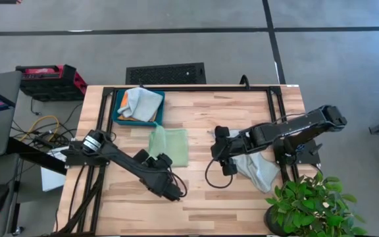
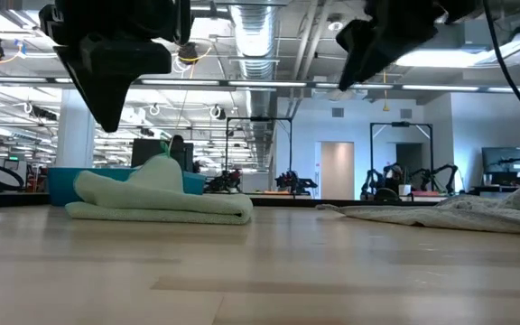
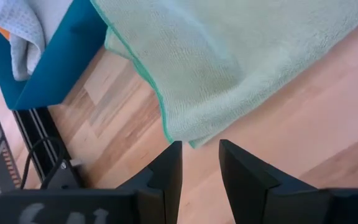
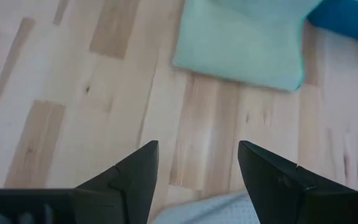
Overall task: Fold microfiber towels
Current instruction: Put the folded green towel into the blue bin
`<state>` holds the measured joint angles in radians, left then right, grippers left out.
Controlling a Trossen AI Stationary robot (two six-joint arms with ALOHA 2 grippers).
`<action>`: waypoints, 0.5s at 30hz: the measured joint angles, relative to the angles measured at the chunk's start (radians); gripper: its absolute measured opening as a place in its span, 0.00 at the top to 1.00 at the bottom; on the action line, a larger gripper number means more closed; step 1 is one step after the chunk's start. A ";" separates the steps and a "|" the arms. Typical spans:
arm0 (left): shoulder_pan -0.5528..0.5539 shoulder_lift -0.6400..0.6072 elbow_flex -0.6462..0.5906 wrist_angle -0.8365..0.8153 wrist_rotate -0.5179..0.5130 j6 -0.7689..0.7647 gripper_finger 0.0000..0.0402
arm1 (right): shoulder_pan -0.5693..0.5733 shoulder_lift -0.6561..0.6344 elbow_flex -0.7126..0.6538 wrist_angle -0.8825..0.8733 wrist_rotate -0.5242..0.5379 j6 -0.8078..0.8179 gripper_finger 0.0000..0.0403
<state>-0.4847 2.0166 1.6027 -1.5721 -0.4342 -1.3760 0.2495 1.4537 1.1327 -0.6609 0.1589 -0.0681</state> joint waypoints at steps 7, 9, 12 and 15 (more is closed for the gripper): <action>0.015 -0.014 -0.040 0.000 -0.007 0.027 0.80 | 0.006 0.044 -0.001 -0.004 0.000 -0.024 0.39; 0.021 -0.016 -0.058 0.002 0.007 0.075 0.83 | 0.004 0.051 -0.001 -0.012 0.000 -0.027 0.39; 0.020 -0.016 -0.087 0.001 -0.001 0.100 0.86 | 0.004 0.056 -0.001 -0.011 0.000 -0.029 0.39; 0.019 -0.016 -0.101 0.001 0.016 0.101 0.87 | 0.006 0.056 -0.001 -0.010 0.000 -0.029 0.39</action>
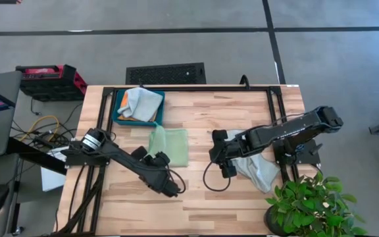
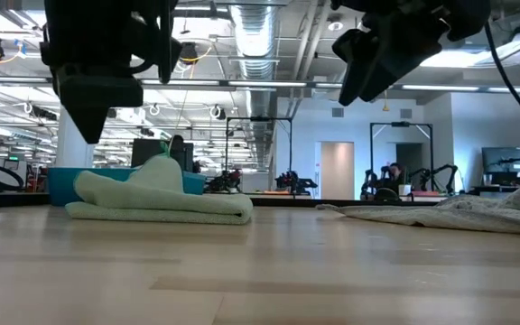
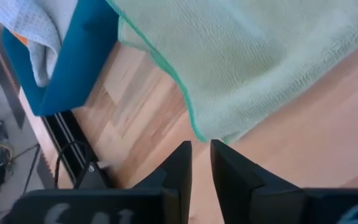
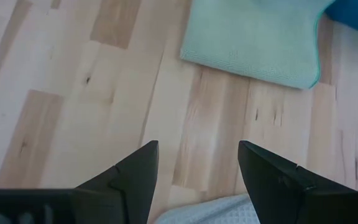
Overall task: Fold microfiber towels
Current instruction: Put the folded green towel into the blue bin
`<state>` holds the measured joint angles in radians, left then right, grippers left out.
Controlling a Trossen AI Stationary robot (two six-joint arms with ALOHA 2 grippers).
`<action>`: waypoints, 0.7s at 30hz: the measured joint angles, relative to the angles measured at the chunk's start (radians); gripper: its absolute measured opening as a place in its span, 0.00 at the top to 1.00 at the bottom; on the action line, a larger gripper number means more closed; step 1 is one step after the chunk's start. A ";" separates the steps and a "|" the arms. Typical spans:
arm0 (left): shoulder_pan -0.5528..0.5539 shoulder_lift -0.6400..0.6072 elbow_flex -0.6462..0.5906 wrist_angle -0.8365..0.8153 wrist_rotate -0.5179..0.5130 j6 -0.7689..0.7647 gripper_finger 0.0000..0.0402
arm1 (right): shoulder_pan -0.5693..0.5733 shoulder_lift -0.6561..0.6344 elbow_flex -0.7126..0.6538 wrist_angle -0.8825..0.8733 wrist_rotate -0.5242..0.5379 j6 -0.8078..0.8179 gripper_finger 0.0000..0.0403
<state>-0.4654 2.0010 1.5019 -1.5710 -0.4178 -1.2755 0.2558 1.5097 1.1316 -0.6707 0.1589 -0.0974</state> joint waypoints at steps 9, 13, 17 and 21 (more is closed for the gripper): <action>0.010 0.000 0.000 0.028 0.092 0.076 0.87 | -0.001 0.000 0.000 0.002 0.000 0.000 0.39; 0.023 0.000 0.000 -0.002 0.072 0.064 0.86 | -0.001 0.000 0.000 0.005 0.000 0.000 0.39; 0.039 0.000 0.000 0.000 0.072 0.084 0.80 | -0.001 0.000 0.000 0.005 0.000 0.000 0.39; 0.064 0.000 0.000 0.000 0.087 0.075 0.71 | -0.001 0.000 0.000 0.005 0.000 0.000 0.39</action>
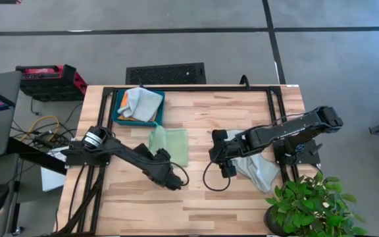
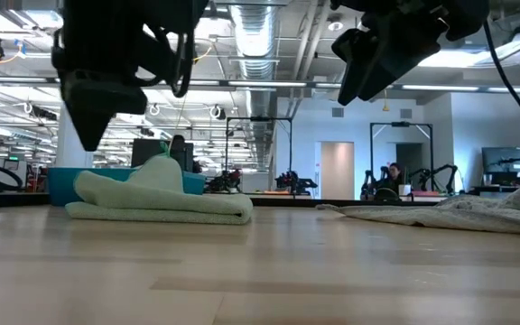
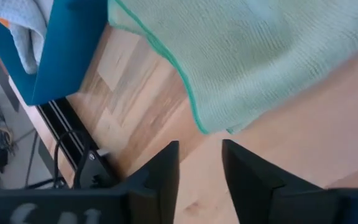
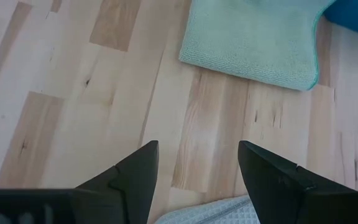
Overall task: Fold microfiber towels
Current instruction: Put the folded green towel into the blue bin
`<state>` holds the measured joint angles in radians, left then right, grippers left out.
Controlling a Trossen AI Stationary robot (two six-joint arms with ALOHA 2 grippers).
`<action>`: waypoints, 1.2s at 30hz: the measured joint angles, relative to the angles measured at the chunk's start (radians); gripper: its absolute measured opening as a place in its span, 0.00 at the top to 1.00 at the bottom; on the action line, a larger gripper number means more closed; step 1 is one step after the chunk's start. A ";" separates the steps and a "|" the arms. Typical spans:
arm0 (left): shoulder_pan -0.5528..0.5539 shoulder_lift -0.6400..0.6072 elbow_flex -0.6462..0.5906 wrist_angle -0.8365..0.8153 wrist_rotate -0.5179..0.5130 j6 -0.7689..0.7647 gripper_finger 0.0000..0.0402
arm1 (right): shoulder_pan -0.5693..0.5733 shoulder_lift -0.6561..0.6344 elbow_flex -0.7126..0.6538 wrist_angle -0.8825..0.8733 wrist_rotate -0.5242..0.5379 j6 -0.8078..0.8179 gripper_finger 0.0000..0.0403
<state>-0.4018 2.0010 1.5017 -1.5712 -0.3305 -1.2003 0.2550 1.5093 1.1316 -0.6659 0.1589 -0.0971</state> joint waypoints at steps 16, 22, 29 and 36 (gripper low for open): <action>-0.030 -0.196 -0.070 0.002 -0.206 0.050 0.67 | 0.000 0.000 -0.001 -0.011 0.000 0.001 0.39; -0.048 -0.396 -0.290 0.065 -0.203 -0.146 0.67 | -0.002 0.000 -0.001 -0.009 0.000 0.001 0.39; -0.042 -0.577 -0.503 0.458 -0.101 -0.200 0.67 | -0.002 0.000 -0.001 -0.001 0.000 0.003 0.39; -0.019 -0.629 -0.652 0.732 -0.066 -0.200 0.67 | -0.002 0.000 -0.001 0.013 0.000 0.003 0.39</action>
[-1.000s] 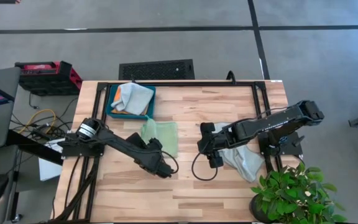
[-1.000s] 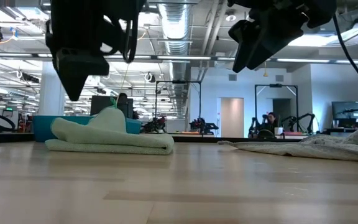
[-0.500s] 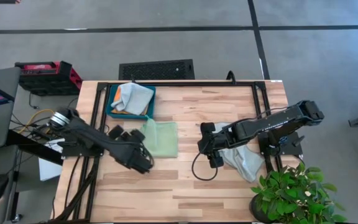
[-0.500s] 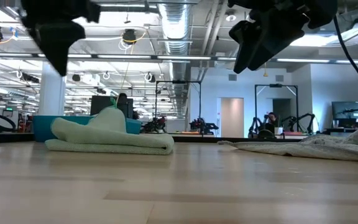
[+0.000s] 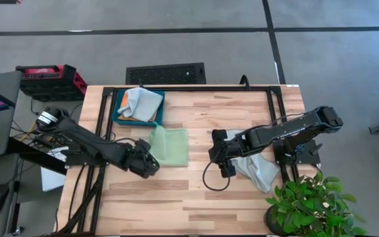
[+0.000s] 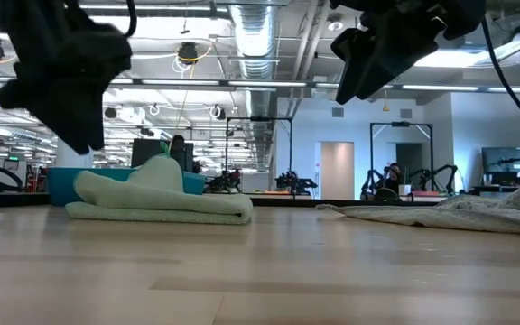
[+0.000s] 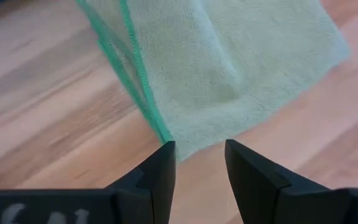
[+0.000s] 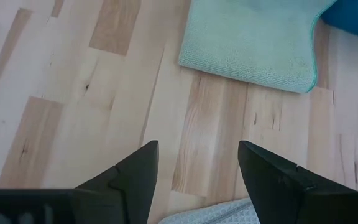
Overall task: Fold microfiber towels
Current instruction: Put the folded green towel into the blue bin
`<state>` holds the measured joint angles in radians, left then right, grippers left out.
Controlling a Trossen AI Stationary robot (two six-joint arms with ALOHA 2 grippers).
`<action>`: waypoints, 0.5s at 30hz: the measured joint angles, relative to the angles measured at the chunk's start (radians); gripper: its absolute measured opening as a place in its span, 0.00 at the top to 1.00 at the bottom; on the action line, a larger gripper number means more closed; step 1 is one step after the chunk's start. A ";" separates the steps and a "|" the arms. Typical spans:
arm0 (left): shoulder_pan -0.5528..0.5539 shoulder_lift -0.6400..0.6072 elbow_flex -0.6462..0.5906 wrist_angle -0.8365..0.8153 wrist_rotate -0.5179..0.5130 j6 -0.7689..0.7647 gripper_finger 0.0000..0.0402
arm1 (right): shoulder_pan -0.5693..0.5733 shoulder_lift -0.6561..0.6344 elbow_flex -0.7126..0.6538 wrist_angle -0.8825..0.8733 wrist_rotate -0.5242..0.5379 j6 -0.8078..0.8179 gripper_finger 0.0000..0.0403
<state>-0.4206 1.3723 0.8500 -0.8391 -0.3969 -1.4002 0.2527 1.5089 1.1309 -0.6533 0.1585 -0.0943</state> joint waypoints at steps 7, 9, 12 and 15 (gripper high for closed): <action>0.053 0.028 -0.110 0.164 0.000 -0.013 0.67 | 0.000 0.000 0.000 0.001 0.000 0.016 0.39; 0.066 0.029 -0.115 0.159 -0.001 -0.027 0.67 | 0.000 0.000 0.000 0.002 0.000 0.016 0.39; 0.080 0.029 -0.115 0.161 0.000 -0.035 0.67 | 0.000 0.000 0.000 0.002 0.000 0.016 0.39; 0.093 0.029 -0.115 0.157 0.001 -0.038 0.67 | 0.000 0.000 0.000 0.003 0.000 0.016 0.39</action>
<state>-0.3273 1.4010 0.7345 -0.6820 -0.3956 -1.4382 0.2527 1.5085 1.1305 -0.6506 0.1585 -0.0780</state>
